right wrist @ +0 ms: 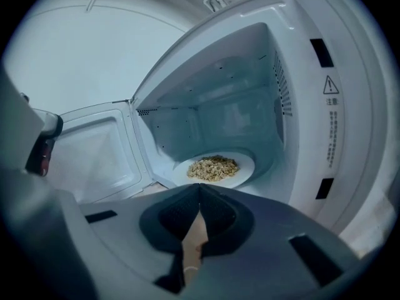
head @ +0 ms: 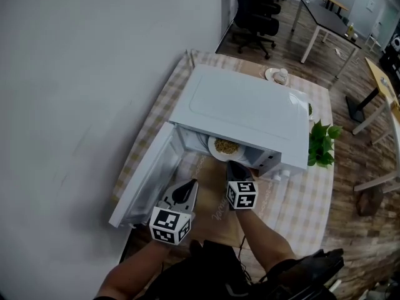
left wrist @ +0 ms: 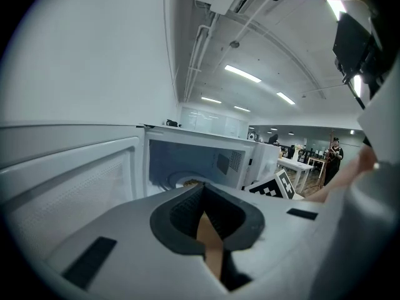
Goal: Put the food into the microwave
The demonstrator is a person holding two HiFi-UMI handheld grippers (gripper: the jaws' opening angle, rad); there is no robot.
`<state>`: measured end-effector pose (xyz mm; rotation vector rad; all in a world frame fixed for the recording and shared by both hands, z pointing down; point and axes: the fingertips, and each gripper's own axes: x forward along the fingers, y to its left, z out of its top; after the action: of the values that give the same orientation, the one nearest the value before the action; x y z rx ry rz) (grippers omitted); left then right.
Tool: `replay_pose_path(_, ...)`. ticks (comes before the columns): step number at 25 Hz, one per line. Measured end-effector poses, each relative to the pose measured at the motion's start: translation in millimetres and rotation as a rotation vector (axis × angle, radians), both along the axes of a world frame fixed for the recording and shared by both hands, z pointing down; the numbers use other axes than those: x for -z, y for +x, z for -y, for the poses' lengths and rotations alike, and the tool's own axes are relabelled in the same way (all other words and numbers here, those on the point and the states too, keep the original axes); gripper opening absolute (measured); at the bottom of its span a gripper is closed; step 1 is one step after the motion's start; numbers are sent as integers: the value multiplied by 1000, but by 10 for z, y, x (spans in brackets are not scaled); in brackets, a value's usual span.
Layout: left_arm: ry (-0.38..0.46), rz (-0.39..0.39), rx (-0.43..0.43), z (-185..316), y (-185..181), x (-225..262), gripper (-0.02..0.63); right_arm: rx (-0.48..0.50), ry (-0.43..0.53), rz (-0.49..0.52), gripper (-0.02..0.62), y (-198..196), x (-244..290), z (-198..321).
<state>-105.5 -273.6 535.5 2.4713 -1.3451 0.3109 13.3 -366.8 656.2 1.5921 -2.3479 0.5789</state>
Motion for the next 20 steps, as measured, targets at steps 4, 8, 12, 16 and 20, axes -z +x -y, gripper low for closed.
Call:
replay_pose_path(4,-1,11,12,2,-47,-3,8,25,-3,-12,9,-26,-25,96)
replay_pose_path(8,-9,14,20,6,-82,-11,8,36,-8,-10,9,-51,-45,166)
replay_pose_path(12,-13,17,22,-6,-95,-30,8,41,-17,-9,9,-87,-53,242)
replay_pose_path(16,-16,19,25,-6,-115,-43,8,39,-31,-6,9,-105,-57,312)
replay_pose_path(20,-9,25,23,-12,-125,-28,8,36,-48,-5,9,-113,-64,367)
